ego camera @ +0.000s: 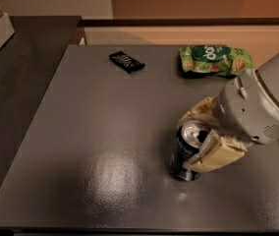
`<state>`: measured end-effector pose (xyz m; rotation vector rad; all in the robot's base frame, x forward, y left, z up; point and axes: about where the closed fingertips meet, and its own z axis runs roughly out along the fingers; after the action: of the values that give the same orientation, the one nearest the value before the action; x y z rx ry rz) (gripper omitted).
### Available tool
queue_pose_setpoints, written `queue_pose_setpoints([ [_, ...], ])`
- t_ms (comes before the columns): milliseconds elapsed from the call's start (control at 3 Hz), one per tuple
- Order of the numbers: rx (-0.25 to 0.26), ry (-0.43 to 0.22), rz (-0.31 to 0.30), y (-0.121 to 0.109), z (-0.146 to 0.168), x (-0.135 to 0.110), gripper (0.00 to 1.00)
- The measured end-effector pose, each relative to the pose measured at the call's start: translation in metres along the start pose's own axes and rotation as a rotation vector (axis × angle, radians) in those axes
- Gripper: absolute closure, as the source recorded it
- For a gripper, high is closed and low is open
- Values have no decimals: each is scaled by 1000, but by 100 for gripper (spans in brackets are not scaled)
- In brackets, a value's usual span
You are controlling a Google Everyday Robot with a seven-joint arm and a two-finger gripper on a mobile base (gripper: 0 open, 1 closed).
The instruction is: Move pepsi can near rxbar chocolate
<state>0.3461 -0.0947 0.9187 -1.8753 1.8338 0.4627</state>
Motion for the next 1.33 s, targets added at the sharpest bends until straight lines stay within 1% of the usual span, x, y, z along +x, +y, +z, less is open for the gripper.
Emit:
queue_pose_setpoints([
  [333, 71, -2, 58, -33, -11, -23, 100],
  [667, 139, 3, 144, -67, -12, -38, 100],
  [1333, 249, 0, 261, -146, 3, -67, 100],
])
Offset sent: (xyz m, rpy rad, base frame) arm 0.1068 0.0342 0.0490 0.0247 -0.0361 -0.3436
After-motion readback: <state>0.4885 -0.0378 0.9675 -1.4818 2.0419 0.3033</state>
